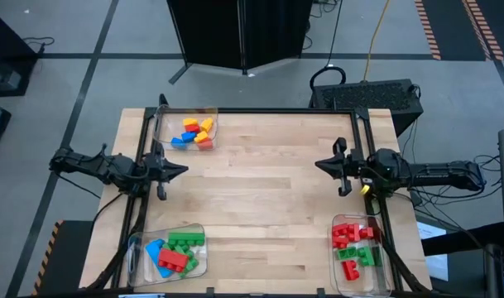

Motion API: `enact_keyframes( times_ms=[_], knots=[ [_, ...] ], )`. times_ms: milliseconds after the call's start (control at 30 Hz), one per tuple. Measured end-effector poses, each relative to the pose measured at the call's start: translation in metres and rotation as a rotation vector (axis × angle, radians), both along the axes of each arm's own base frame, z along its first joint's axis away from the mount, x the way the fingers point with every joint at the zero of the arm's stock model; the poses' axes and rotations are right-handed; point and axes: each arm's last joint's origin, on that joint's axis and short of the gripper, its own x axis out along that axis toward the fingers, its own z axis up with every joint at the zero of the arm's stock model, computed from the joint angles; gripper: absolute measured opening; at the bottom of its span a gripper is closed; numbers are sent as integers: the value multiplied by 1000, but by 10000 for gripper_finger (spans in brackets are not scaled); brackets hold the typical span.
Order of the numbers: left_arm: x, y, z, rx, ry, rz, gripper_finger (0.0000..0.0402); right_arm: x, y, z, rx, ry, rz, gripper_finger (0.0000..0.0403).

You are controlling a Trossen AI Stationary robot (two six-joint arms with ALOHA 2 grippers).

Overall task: Sort blocks by size
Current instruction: Return to Home Position

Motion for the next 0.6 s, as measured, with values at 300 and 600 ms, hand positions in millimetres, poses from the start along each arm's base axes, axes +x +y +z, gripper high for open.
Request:
enact_keyframes(
  times_ms=[300, 600],
  knots=[
    [-4, 0, -5, -27, -42, -51, 8, -8, 5, -3, -71, 33, 137, 0],
    [-3, 0, -23, -33, -63, -38, 8, -13, 4, -5, -76, 61, 108, 0]
  ],
)
